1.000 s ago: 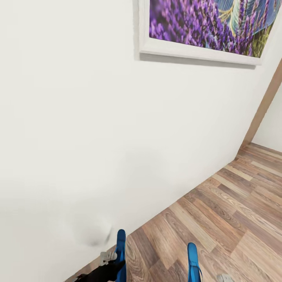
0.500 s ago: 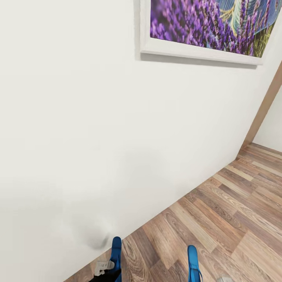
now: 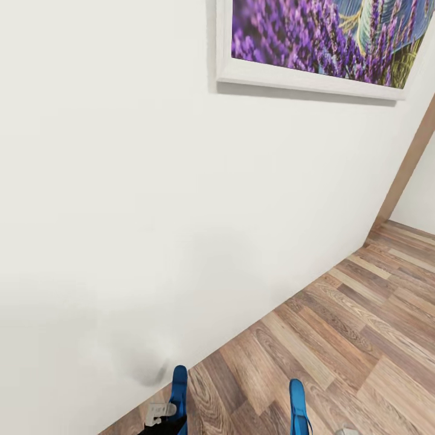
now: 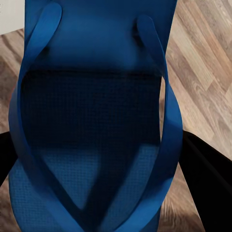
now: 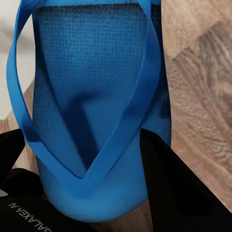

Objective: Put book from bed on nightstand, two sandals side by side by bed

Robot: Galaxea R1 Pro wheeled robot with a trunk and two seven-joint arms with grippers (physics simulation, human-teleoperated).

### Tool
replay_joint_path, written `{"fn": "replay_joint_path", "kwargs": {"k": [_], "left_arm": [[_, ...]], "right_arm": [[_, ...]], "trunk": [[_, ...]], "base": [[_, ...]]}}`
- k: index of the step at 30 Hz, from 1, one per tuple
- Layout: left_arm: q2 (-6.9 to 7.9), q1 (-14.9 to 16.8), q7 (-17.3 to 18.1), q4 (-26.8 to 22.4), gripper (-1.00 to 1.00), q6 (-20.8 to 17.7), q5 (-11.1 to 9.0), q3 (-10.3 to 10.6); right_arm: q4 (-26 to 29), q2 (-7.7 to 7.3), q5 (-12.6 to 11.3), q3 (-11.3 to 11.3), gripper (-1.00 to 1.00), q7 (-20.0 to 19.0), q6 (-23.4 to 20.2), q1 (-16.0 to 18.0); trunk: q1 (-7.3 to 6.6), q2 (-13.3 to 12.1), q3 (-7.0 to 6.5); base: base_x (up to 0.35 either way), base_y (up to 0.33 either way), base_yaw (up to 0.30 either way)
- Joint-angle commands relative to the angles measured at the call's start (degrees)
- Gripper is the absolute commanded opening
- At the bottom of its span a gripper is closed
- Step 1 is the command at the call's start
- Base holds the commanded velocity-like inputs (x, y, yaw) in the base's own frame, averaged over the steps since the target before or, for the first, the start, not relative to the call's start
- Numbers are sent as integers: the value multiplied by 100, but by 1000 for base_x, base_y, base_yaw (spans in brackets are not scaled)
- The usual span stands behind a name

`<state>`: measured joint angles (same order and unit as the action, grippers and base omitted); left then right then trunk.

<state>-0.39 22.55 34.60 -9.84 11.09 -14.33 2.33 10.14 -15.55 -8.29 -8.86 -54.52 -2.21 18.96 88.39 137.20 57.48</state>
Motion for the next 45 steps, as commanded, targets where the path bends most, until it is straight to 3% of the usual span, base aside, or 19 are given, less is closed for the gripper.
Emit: {"fn": "replay_joint_path", "kwargs": {"k": [1, 27, 45], "left_arm": [[2, 4, 11, 8, -100, 25, -34, 26], [0, 4, 11, 8, -100, 25, -34, 29], [-2, 4, 11, 8, -100, 25, -34, 30]], "right_arm": [[-4, -1, -23, -10, -100, -5, -25, 3], [-4, -1, -22, -10, -100, -9, -25, 3], [-5, -1, -23, -10, -100, -6, -25, 3]], "trunk": [[-1, 2, 5], [-1, 2, 5], [-1, 2, 5]], "base": [[0, 0, 32], [0, 0, 261], [0, 0, 29]]}}
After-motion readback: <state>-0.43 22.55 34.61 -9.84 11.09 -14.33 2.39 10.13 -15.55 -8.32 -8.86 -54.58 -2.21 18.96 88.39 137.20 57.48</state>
